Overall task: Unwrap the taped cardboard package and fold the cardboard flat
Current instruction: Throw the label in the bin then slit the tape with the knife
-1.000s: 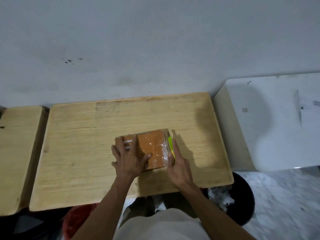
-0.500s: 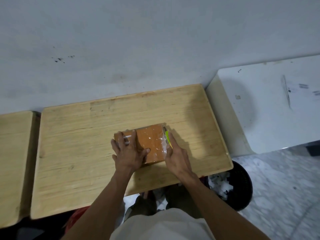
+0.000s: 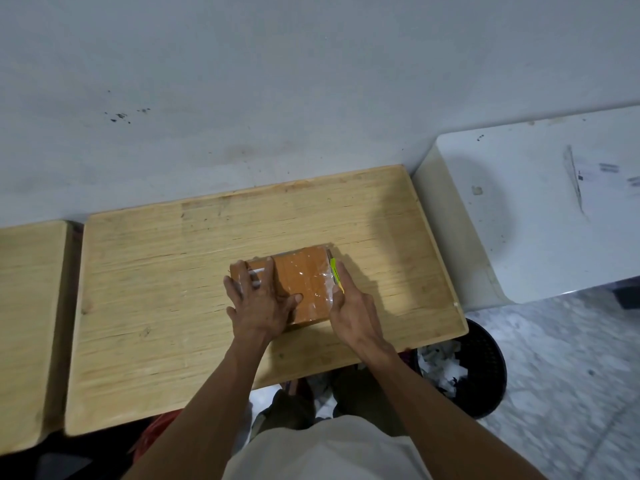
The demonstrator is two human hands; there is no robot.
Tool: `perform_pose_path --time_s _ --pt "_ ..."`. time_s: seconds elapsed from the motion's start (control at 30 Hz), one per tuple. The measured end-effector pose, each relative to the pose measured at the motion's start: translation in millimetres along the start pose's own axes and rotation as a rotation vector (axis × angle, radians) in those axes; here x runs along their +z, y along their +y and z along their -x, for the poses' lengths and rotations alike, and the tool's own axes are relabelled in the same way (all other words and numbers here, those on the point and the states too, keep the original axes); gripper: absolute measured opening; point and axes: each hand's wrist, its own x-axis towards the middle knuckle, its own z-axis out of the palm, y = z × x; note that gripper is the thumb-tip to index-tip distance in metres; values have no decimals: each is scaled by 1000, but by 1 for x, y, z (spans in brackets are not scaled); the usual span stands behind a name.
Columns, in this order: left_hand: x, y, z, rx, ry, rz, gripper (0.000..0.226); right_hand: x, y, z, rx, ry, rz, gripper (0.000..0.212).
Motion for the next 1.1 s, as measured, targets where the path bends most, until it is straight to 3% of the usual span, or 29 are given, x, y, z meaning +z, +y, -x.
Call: perform_pose_path --time_s 0.33,0.53,0.83,1.1 --pt "1 0 -2 -11 2 4 93 -3 0 15 57 -53 28 54" --pt "-1 1 -2 -13 -9 24 94 -6 2 33 71 -81 80 62" --pt "-1 0 -2 -5 -16 27 94 7 41 67 16 12 2 51" --pt "0 -4 -1 21 -19 12 94 14 54 86 48 42 18 53"
